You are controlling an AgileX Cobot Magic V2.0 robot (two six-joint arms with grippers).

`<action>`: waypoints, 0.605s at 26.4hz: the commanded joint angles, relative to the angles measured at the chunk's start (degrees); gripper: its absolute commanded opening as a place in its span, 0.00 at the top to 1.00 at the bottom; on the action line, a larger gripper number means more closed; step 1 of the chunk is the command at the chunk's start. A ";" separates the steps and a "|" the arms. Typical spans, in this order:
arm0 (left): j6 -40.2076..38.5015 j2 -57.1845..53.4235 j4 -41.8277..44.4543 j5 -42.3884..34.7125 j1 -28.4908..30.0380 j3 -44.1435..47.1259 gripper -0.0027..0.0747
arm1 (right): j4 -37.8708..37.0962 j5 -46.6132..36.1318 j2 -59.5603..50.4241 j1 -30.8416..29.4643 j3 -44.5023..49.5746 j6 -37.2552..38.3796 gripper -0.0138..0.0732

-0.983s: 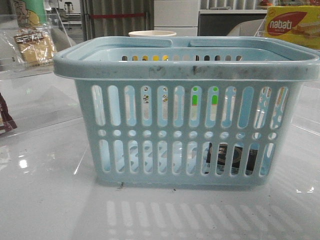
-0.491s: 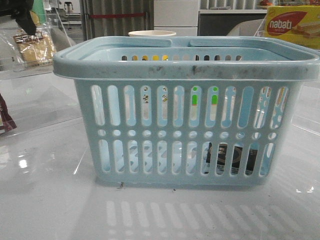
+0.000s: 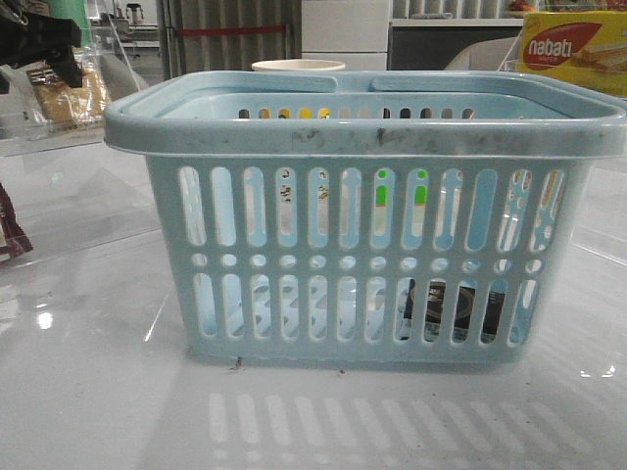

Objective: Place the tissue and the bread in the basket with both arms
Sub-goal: 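Grasp the wrapped bread on the shelf with the left gripper and lift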

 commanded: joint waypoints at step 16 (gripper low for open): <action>-0.49 -1.97 -0.98 -5.03 -0.29 -2.12 0.63 | -0.45 -4.46 0.10 0.10 -1.58 -0.69 0.32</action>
